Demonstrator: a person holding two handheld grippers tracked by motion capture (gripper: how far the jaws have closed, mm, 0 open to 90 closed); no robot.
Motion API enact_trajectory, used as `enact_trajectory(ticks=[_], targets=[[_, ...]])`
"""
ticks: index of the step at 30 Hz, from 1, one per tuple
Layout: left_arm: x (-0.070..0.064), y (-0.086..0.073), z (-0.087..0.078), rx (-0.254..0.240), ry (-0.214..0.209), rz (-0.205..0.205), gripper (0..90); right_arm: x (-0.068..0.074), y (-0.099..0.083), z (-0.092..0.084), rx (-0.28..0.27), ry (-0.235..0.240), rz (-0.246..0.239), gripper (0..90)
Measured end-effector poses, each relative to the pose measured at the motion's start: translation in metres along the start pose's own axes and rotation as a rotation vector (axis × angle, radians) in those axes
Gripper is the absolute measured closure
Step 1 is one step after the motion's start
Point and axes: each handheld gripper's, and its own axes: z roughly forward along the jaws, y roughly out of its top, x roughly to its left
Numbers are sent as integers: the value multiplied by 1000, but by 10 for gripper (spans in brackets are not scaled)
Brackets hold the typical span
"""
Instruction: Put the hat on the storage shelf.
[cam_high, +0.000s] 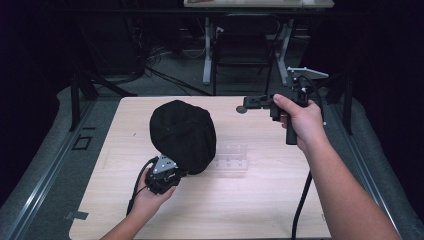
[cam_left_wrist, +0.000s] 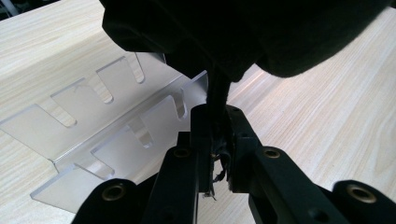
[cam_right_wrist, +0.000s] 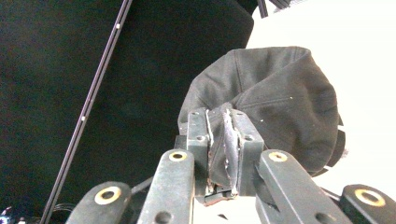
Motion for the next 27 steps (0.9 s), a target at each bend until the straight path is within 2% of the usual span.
enact_trajectory(ticks=[12,14,20,21,24,27], targets=[[0,-2,-2,2,10,-20,818,-2,-1,-10,-14,-15,-1,798],[0,-2,-4,16,15,-15,801,-3,-2,-13,-12,-26,-7,796],[3,-5,-9,16,31,-19,728,-3,-2,-19,-23,-42,-11,787],[2,-9,-13,5,34,-52,712,-2,-3,-20,-29,-48,-6,787],[4,-12,-17,0,44,-51,670,-2,-3,-22,-22,-59,-21,787],[14,-20,-27,-23,50,-71,614,-1,-5,-24,-20,-82,-41,781]])
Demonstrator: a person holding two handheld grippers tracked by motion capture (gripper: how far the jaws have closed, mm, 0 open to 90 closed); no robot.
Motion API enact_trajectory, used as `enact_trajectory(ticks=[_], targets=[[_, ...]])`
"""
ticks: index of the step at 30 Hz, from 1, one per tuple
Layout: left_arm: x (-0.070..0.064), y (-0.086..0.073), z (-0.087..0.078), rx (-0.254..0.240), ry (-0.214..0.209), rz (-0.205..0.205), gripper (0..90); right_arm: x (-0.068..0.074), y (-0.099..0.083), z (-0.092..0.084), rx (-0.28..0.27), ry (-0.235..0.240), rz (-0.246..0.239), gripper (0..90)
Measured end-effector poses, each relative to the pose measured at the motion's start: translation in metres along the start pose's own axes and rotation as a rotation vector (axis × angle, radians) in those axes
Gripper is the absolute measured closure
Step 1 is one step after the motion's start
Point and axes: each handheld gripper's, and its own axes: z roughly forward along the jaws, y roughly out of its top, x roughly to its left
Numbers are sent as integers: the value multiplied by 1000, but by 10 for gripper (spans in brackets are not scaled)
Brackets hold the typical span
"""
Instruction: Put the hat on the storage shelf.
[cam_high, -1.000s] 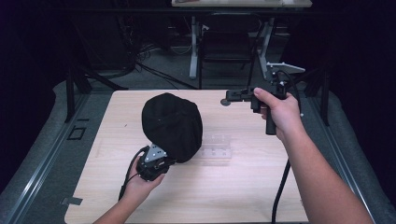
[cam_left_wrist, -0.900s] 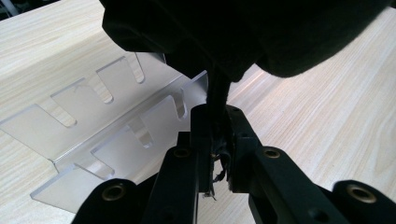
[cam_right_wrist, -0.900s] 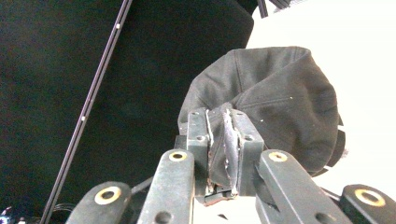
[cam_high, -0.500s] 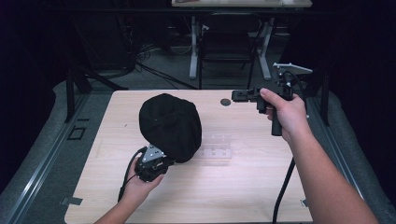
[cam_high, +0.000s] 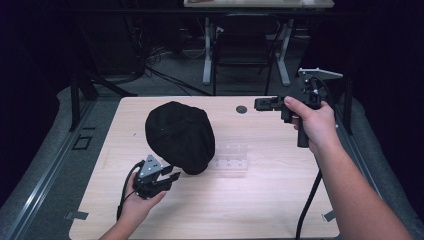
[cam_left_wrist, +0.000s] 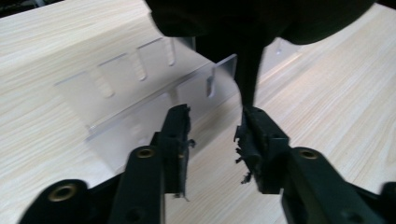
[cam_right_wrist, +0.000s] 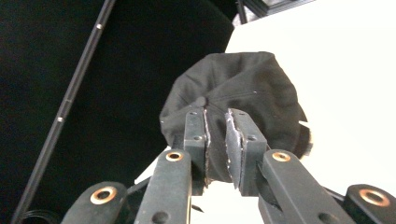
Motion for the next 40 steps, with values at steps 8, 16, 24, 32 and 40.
enact_trajectory(ticks=[8,16,24,32,40], targets=[[19,-19,-8,-16,0,-40,547,0,-8,-9,1,-83,-44,771],[27,-25,-5,8,3,-81,528,-7,-19,-12,14,-149,-62,765],[26,-27,-2,21,0,-75,519,-17,-39,-15,30,-284,-111,724],[26,-28,0,21,-2,-75,521,-33,-68,-7,32,-439,-195,702],[18,-26,0,-14,-44,-55,489,-60,-104,2,20,-517,-257,663]])
